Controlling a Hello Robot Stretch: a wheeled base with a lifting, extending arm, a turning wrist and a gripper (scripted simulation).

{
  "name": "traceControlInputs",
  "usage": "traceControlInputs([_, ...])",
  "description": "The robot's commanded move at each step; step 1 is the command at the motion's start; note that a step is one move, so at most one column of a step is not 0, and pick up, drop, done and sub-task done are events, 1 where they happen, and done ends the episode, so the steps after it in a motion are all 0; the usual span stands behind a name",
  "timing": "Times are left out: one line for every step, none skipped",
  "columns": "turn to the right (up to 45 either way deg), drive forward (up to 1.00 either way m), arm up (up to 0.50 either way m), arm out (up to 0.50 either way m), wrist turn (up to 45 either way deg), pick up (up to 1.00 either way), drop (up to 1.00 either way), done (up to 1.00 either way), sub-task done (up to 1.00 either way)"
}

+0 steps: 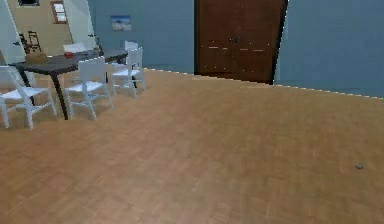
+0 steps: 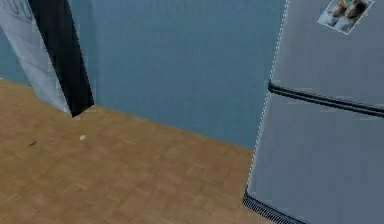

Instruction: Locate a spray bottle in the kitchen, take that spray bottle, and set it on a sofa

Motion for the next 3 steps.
traceControlInputs([-45.0, 0.0, 0.0, 0.0, 0.0, 0.0, 0.0, 0.0, 0.0])
traceControlInputs([-6.0, 0.0, 0.0, 0.0, 0.0, 0.0, 0.0, 0.0, 0.0])
traceControlInputs([0.0, 0.75, 0.0, 0.0, 0.0, 0.0, 0.0, 0.0, 0.0])
